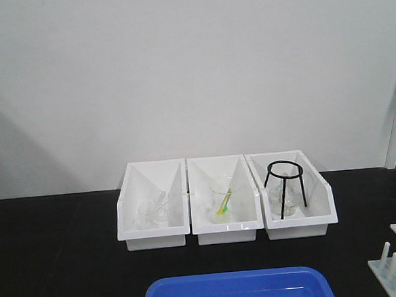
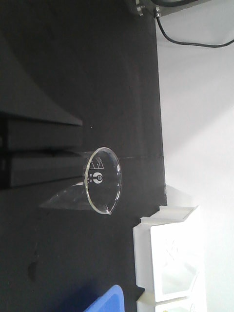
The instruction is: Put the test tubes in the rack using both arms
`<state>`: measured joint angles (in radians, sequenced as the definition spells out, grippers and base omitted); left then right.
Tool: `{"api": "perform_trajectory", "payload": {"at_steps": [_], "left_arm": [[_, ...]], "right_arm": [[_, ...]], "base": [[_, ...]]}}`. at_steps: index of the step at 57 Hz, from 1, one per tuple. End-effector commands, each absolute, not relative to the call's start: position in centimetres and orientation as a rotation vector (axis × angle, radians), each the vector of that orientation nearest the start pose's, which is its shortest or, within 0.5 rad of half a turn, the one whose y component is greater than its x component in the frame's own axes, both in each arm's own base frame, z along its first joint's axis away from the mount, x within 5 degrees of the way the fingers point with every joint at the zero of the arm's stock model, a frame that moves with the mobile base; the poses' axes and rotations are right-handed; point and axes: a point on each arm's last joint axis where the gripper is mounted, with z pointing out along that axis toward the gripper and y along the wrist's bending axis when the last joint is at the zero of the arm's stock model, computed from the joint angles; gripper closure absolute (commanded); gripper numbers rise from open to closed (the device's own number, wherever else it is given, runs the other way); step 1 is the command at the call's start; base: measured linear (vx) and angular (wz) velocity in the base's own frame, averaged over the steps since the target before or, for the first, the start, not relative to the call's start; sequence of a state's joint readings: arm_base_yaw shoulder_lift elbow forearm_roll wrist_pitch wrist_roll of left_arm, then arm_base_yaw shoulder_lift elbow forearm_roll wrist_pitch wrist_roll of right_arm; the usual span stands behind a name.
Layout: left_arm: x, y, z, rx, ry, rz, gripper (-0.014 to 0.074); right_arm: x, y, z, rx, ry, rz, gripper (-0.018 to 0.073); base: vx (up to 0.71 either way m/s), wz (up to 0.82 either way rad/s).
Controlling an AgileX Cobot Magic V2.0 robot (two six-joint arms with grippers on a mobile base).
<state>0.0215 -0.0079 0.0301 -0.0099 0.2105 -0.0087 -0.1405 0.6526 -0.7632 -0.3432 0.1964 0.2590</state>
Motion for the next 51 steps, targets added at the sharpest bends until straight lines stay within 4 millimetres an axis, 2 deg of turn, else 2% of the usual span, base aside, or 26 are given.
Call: {"api": "perform_trajectory", "payload": {"at_steps": [1,31,35,41,51], "left_arm": [[5.6,0.1,18.3,-0.043,1.643,-0.009,0.0617],[5.6,0.1,18.3,-0.043,1.643,-0.009,0.0617],[5.6,0.1,18.3,-0.043,1.643,-0.009,0.0617],[5.6,0.1,18.3,-0.043,1.643,-0.009,0.0617],[5.6,0.1,18.3,-0.043,1.643,-0.009,0.0617]], "right_arm": [[12.7,-2.2,41.4,0.073,1.455,-0.215,0.0567],[12.8,-2.2,41.4,0.064,1.461,-0.229,0.0567],[12.6,-2.2,41.1,0.117,1.483,-0.166,0.0567],[11.9,-1.9,39.1,0.146,1.531,-0.109,0.0567],[9.1,-1.4,33.3,0.097,1.567,-0.143,0.0567]], "base": [[0.0,0.0],[0.0,0.0],[0.0,0.0],[0.0,0.0],[0.0,0.0]]}}
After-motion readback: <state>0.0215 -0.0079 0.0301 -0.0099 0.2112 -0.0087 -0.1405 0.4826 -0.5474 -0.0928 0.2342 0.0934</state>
